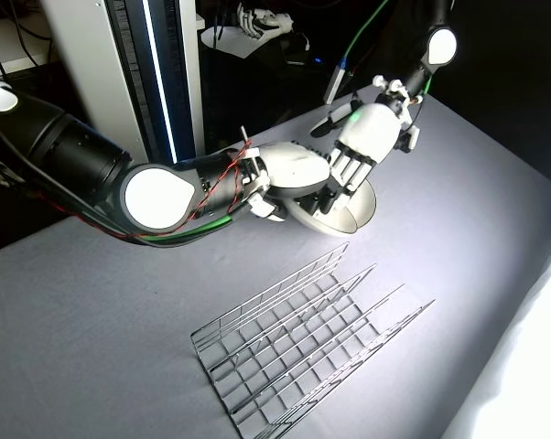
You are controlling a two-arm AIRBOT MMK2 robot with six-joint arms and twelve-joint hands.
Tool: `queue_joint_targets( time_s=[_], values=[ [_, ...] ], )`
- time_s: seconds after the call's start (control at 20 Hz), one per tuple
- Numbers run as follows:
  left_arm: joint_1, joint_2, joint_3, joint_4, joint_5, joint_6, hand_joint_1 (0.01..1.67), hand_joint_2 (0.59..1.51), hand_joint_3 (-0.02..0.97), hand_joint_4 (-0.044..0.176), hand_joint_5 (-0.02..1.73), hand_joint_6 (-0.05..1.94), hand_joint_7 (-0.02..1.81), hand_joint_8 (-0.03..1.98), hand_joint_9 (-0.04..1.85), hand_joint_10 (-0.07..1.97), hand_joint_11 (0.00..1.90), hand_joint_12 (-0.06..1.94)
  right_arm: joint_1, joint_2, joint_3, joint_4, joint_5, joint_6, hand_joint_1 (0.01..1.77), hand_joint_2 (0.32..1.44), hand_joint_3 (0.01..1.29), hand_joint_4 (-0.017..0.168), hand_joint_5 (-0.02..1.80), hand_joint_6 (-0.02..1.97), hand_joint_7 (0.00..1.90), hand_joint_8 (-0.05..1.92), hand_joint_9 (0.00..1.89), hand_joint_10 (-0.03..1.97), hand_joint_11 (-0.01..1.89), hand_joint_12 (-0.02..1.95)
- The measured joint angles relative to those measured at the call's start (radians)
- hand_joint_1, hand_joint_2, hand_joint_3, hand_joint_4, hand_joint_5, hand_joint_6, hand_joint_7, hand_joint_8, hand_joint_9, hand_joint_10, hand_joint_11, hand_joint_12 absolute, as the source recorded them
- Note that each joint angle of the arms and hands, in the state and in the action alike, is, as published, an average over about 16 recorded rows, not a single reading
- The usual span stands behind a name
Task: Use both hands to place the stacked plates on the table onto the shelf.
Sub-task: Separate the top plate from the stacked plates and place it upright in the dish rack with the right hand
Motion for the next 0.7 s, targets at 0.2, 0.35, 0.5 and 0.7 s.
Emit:
queue_joint_targets(
  time_s=[0.2,0.35,0.5,0.7],
  values=[
    [-0.036,0.064,-0.024,0.002,-0.010,-0.013,0.02,1.027,0.011,0.000,0.13,0.00,0.14,0.00,0.12,0.01,0.03,0.17,0.024,-0.001,-0.010,0.032,-0.009,0.005,1.28,1.01,0.01,0.001,0.88,0.74,1.00,0.73,0.92,1.15,0.61,1.42],
    [-0.056,0.111,-0.040,0.001,-0.018,-0.023,0.02,1.034,0.011,0.001,0.14,0.01,0.15,0.00,0.13,0.01,0.02,0.18,0.043,0.000,-0.018,0.067,-0.020,0.011,1.30,1.01,0.01,0.001,0.89,0.81,1.01,0.75,0.92,1.14,0.61,1.42],
    [-0.070,0.152,-0.051,-0.010,-0.024,-0.034,0.02,1.040,0.011,0.000,0.14,0.01,0.14,0.00,0.12,0.01,0.02,0.18,0.062,0.000,-0.026,0.111,-0.034,0.019,1.30,1.01,0.01,0.001,0.90,0.87,1.03,0.77,0.92,1.14,0.61,1.42],
    [-0.076,0.190,-0.050,-0.047,-0.024,-0.041,0.02,1.046,0.011,0.000,0.13,0.01,0.14,0.00,0.12,0.01,0.02,0.17,0.085,0.000,-0.036,0.174,-0.054,0.032,1.32,1.01,0.01,0.000,0.91,0.95,1.04,0.79,0.92,1.13,0.60,1.43]
  ],
)
